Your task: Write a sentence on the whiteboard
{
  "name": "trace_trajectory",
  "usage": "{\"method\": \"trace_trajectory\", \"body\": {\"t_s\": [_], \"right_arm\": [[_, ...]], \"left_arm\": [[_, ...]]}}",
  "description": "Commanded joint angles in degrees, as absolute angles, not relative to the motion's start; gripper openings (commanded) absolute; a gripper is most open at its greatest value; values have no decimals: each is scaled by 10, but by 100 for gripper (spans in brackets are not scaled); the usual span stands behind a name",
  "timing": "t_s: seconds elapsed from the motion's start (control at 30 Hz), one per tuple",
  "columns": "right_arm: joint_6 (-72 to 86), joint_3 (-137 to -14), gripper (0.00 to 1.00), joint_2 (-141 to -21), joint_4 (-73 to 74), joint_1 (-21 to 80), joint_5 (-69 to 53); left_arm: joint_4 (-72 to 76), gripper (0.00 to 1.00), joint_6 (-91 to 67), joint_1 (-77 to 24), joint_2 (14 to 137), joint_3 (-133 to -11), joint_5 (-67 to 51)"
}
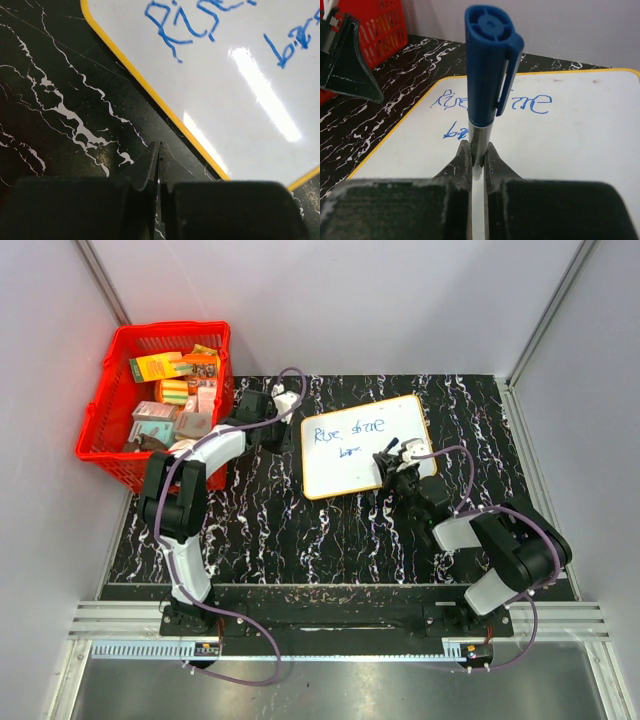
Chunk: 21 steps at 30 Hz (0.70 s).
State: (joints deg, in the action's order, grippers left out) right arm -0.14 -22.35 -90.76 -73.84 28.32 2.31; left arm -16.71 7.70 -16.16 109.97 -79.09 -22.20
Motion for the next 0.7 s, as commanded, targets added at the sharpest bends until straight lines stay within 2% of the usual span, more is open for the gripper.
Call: {"method": "trace_trajectory", "body": {"t_s": [0.0,0.07,0.1,0.2,0.23,0.33,0.43,0.67], "right_arm": [[-16,-215,0,-872,-876,285,47],[-18,-210,0,-861,-875,285,52],[-18,-207,0,-851,-875,284,56],[-24,-206,0,-846,-874,285,62],[-24,-206,0,-845,-875,285,66],[-21,-205,0,-841,-876,285,79],[-23,-200,0,-829,-876,285,95],[-26,-202,0,-811,-879,280,167]], "left_arm": [[-126,9,83,-161,1046,-763,-204],[-106,23,73,-161,1017,-732,-201],[-90,45,67,-161,1008,-723,-198],[-56,70,30,-160,985,-692,-207],[-44,74,16,-160,984,-685,-214],[-38,82,-43,-155,997,-690,-252],[-4,84,-116,-140,1017,-688,-341],[-46,86,-176,-132,1075,-734,-335]]}}
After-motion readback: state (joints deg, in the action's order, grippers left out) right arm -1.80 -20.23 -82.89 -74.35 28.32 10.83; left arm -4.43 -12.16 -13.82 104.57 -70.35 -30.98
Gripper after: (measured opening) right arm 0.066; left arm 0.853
